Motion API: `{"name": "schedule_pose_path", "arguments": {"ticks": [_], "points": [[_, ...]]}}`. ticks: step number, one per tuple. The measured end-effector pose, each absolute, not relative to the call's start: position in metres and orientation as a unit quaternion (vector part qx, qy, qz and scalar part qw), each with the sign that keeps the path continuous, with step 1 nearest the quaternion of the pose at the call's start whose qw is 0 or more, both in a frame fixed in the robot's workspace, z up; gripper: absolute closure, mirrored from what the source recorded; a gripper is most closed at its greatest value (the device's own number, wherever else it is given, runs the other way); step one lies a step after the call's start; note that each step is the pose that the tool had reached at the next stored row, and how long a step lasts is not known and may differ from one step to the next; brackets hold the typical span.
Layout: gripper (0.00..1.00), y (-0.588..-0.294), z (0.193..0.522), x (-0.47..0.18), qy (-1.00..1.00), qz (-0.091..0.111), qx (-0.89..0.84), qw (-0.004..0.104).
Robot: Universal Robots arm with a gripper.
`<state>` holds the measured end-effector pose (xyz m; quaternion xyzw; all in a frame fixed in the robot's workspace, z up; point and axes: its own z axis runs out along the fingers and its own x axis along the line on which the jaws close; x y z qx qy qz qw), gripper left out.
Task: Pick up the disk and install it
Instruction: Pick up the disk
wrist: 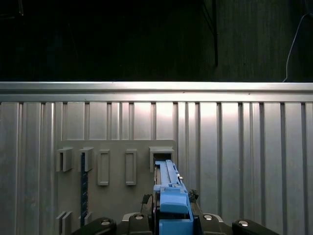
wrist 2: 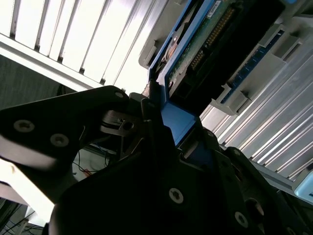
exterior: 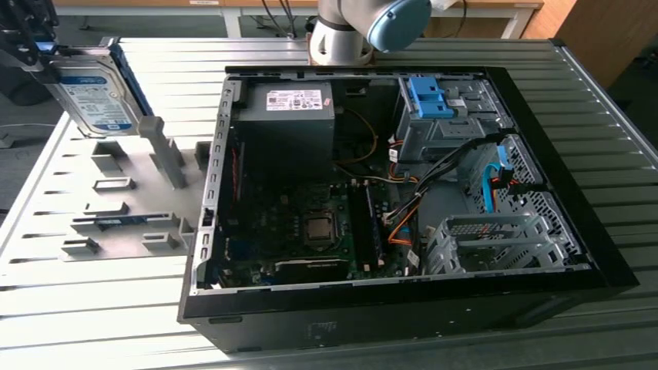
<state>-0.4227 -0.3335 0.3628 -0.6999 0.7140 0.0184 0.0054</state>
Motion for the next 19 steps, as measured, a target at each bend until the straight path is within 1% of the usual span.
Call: {"name": "schedule_pose_path", "arguments": {"ticks": [19], "points": [[0.64,-0.334,0.38,-0.423,0.714,0.018,-0.7,0.005]]}}
